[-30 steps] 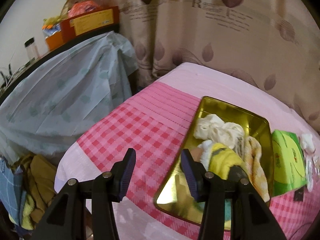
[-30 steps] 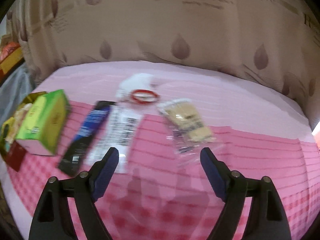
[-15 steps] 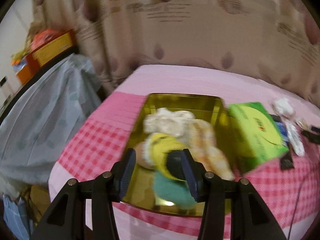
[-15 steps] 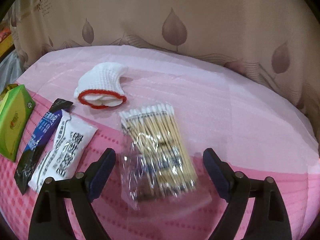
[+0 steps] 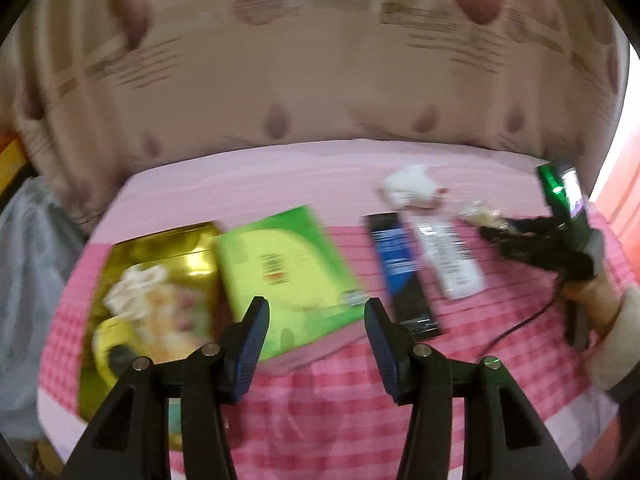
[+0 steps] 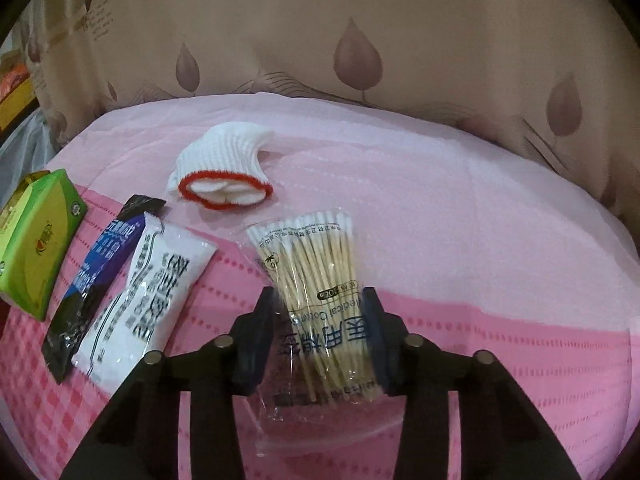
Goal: Organize soft objects
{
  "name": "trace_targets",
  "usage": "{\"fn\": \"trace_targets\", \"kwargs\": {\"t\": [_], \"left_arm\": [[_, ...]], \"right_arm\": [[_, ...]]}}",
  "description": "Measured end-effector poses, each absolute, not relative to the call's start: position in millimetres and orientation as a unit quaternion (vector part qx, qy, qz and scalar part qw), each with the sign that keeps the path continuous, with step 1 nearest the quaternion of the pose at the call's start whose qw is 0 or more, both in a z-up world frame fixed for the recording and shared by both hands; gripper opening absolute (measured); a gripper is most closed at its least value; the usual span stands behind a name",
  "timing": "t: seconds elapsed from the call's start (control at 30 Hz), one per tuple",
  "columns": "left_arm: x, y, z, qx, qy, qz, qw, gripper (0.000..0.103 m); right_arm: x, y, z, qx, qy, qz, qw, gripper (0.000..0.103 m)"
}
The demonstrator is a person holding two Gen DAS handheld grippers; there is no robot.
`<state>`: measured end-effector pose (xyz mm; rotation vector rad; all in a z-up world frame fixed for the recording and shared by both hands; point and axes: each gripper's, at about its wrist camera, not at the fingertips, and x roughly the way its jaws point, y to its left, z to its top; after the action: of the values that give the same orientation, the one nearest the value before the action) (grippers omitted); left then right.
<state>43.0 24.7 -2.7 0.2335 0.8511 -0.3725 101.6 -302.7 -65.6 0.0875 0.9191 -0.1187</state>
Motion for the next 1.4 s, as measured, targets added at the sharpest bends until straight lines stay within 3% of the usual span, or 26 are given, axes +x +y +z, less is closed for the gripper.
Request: {"fn": "trace_targets", "kwargs": {"t": [0.33,0.77,1.4], "left_arm": [[80,-45,-21,0.078,0.493,-0.236,0.834,0.051],[151,-77,-66,0.03,0.592,-0.17,0.788,0.051],[159,-89,-94,0.076,0.589,-0.134,0.793,0.051]], "right_arm": [[32,-299,-64,0.067,0.438,-0.083,0.893,0.037],[21,-301,-65,0.082,0.433,-0.075,0.894,0.042],[15,-305,-62,0.094,0.431,-0.066,0.895,0.045]]}}
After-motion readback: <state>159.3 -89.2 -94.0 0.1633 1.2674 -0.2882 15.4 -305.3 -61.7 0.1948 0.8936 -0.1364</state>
